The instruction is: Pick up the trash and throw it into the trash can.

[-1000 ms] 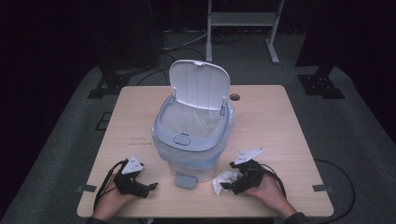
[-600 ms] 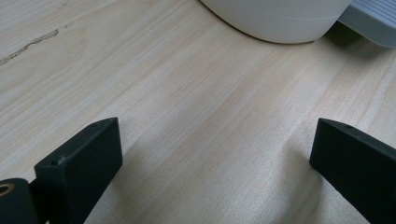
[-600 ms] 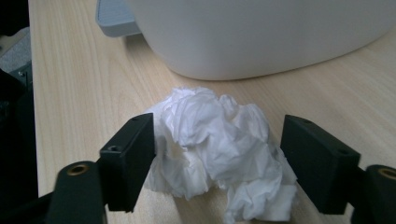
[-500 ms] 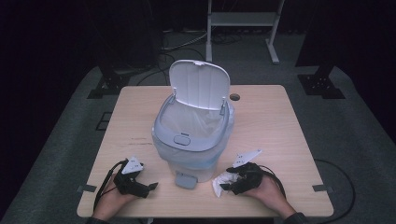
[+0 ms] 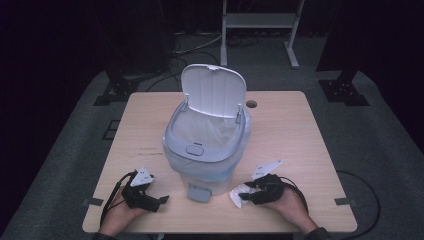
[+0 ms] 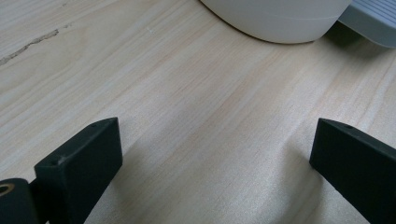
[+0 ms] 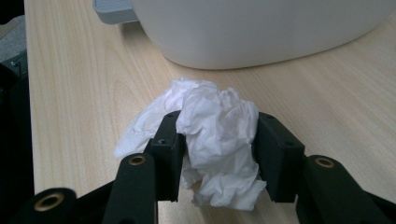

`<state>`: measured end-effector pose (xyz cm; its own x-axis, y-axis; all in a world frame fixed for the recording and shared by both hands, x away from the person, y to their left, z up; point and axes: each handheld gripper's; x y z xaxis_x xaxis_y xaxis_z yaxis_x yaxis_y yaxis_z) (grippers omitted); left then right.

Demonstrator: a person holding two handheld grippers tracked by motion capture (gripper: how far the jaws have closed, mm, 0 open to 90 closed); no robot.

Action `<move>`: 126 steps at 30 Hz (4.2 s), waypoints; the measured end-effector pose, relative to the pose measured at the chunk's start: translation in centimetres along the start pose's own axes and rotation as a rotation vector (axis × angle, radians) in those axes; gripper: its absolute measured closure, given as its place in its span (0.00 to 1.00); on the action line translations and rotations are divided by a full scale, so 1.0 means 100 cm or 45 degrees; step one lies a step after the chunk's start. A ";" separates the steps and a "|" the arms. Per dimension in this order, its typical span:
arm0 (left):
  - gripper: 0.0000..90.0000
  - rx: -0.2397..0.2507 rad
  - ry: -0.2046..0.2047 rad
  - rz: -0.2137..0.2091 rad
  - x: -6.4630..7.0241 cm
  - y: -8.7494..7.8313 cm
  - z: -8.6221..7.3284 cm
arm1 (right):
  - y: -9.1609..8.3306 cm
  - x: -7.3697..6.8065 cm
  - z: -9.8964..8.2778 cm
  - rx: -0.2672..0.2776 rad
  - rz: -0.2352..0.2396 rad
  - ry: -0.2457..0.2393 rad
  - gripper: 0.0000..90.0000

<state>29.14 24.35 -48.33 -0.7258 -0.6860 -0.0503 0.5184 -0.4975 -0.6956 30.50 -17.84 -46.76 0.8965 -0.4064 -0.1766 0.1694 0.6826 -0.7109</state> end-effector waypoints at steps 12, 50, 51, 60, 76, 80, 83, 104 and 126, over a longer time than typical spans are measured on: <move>0.02 0.000 0.000 0.000 0.000 0.000 0.000 | -0.015 0.008 -0.003 0.031 -0.024 0.037 0.65; 0.02 0.000 0.001 0.000 0.000 0.000 0.000 | -0.058 0.016 0.001 0.158 0.000 0.064 0.67; 0.02 0.000 0.001 0.000 0.000 0.000 0.000 | -0.059 0.016 0.001 0.160 0.001 0.062 0.67; 0.02 0.001 0.002 0.001 0.000 0.000 0.000 | -0.070 0.015 0.006 0.193 -0.002 0.052 0.67; 0.02 -0.003 0.002 -0.001 0.000 0.000 0.000 | -0.095 0.015 0.019 0.263 -0.002 0.030 0.67; 0.02 -0.002 0.002 0.000 0.000 0.000 0.000 | -0.101 0.015 0.024 0.283 -0.003 0.019 0.68; 0.02 -0.003 0.002 0.000 0.000 0.000 0.000 | -0.107 0.015 0.028 0.301 -0.003 0.009 0.68; 0.02 -0.002 0.002 -0.001 0.000 0.000 0.000 | -0.154 0.016 0.050 0.456 0.027 -0.046 0.68; 0.02 0.000 0.001 0.000 0.000 0.000 0.000 | -0.185 0.016 0.089 0.631 0.113 -0.118 0.68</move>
<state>29.14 24.36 -48.34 -0.7264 -0.6854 -0.0511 0.5183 -0.4975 -0.6956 32.43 -25.67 -27.82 0.9448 -0.2940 -0.1446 0.2449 0.9270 -0.2840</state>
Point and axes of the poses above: each handheld gripper's, and its own axes: y roughly forward along the jaws, z roughly out of its top, x roughly to its right, and after that the axes turned 3 degrees about z, right-handed
